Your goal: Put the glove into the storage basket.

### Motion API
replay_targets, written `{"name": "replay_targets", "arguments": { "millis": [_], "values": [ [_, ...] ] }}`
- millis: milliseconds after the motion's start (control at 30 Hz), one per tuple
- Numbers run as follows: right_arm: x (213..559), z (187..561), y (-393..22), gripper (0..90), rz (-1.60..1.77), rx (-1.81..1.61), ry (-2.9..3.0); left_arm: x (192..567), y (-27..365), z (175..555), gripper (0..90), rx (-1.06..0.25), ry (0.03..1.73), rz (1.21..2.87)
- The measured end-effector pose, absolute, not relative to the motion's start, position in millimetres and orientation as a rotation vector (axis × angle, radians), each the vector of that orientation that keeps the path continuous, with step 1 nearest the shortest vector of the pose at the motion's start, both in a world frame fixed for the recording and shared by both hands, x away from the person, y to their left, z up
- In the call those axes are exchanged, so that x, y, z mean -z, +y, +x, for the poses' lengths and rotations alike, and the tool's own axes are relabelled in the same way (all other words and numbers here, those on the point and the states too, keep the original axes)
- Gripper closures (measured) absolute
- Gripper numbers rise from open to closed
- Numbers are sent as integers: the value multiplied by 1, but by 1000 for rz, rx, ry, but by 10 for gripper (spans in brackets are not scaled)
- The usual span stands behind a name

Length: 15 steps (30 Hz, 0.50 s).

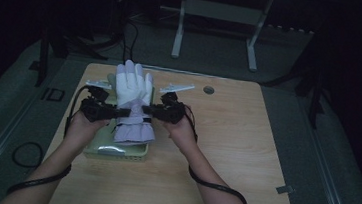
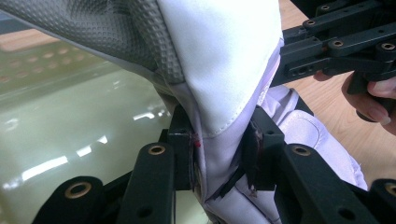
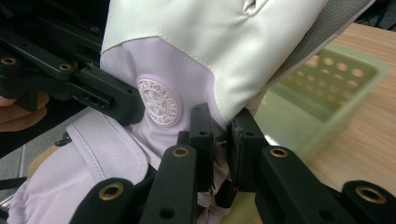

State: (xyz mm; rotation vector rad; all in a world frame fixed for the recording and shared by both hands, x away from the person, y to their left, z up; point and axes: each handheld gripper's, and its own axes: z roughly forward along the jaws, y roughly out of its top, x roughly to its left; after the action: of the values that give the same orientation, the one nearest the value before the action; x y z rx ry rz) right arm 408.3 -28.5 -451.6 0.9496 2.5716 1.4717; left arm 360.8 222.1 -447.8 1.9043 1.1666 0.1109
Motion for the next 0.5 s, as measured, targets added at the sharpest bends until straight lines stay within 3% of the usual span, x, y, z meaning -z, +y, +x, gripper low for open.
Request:
{"name": "replay_targets", "arguments": {
  "millis": [500],
  "values": [
    [488, 421, 11, 813, 987, -1318, 2627, 496, 246, 374, 684, -72, 1224, 1906]
  ]
}}
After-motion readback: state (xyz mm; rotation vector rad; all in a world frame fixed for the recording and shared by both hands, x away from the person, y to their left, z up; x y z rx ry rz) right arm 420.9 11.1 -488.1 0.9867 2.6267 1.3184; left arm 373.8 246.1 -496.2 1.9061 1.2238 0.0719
